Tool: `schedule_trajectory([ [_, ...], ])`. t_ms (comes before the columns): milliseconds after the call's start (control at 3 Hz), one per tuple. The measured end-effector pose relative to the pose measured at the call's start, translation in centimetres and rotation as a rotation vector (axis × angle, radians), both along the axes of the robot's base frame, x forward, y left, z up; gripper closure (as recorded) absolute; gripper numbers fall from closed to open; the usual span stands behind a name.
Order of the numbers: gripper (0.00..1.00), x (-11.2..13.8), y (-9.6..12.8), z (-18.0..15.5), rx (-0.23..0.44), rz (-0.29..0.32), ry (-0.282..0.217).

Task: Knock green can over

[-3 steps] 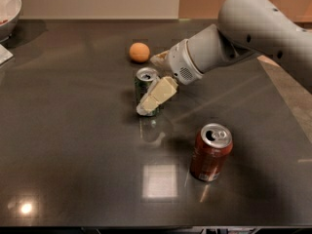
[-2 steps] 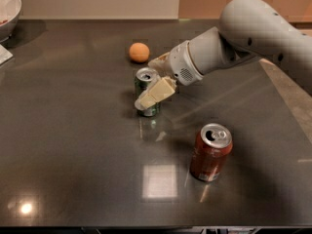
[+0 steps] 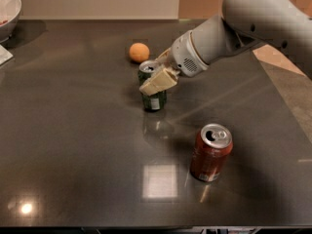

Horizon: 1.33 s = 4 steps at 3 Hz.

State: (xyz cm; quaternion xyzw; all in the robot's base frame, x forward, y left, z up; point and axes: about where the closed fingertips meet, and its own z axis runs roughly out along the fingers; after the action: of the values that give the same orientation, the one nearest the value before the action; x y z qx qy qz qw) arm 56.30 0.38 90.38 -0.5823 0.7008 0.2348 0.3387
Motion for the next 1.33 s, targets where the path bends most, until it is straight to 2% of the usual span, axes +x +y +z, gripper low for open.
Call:
schedule_trajectory([
  [333,0.87,-0.6,-1.2,1.7,-0.149,0.026,-0.004],
  [667,1.0,-1.4,-2.1,2.7,-0.332,0.108,-0.014],
  [1000,0.82,-2.6,-2.2,2.0,-0.474,0.219,0.002],
  [1333,0.58,-3.1,-1.8,0.6,-0.556,0.297,0.023],
])
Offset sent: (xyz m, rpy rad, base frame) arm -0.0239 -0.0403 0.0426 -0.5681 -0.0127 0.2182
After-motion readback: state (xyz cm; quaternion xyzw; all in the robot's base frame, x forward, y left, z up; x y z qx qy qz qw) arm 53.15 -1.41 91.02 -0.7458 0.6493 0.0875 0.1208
